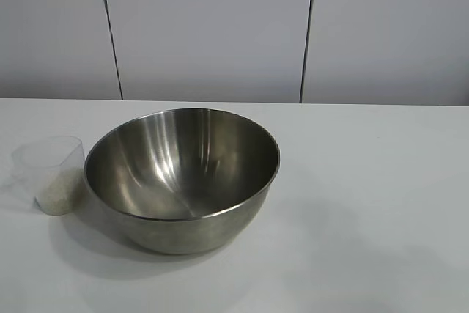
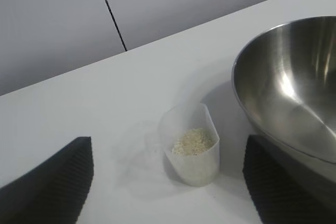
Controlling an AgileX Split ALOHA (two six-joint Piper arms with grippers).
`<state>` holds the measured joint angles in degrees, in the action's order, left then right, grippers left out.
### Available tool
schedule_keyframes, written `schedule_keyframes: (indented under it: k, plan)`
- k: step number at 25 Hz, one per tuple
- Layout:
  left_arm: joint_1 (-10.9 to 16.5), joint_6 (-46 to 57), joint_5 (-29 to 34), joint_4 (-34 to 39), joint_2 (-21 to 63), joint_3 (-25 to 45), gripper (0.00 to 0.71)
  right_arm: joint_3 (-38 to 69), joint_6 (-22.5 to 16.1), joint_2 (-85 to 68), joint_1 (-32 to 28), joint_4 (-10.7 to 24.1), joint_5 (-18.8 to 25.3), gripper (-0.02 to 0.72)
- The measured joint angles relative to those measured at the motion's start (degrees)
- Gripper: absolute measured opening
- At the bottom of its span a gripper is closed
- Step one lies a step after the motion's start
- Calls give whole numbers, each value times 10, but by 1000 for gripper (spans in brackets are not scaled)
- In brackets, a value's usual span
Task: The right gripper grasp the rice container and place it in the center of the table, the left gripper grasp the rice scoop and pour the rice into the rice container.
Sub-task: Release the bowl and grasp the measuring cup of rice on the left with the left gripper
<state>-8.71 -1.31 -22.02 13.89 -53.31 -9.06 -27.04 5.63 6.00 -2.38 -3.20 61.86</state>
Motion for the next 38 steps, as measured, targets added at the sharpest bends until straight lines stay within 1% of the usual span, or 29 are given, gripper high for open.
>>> schedule_keyframes:
  k: [2, 4, 6, 9, 11, 14, 17, 20, 23, 24, 26, 29, 33, 38]
  plan:
    - [31, 40, -38, 5, 1, 16, 570, 0, 0, 0, 0, 0, 0, 502]
    - [62, 82, -52, 20, 1, 23, 570, 0, 0, 0, 0, 0, 0, 502]
    - [80, 112, -57, 46, 1, 23, 570, 0, 0, 0, 0, 0, 0, 502]
    - [88, 134, -67, 72, -4, 23, 570, 0, 0, 0, 0, 0, 0, 502]
    - [88, 138, -82, 76, -30, 23, 570, 0, 0, 0, 0, 0, 0, 502]
    - [88, 140, -135, 82, -106, 23, 570, 0, 0, 0, 0, 0, 0, 499]
    - [88, 122, -226, 82, -209, 23, 570, 0, 0, 0, 0, 0, 0, 496]
    - [88, 86, -314, 82, -320, 22, 570, 0, 0, 0, 0, 0, 0, 496]
    - [89, 26, -399, 78, -436, 20, 570, 0, 0, 0, 0, 0, 1, 495]
    - [90, 3, -415, 73, -464, 17, 570, 0, 0, 0, 0, 0, 1, 495]
    - [98, -39, -429, 60, -524, 15, 570, 0, 0, 0, 0, 0, 1, 495]
    - [110, -87, -429, 52, -575, 5, 559, 0, 0, 0, 0, 0, 1, 495]
    - [132, -119, -432, 50, -587, -22, 501, 0, 0, 0, 0, 0, 1, 495]
    - [168, -122, -439, 59, -589, -51, 479, 0, 0, 0, 0, 0, 0, 495]
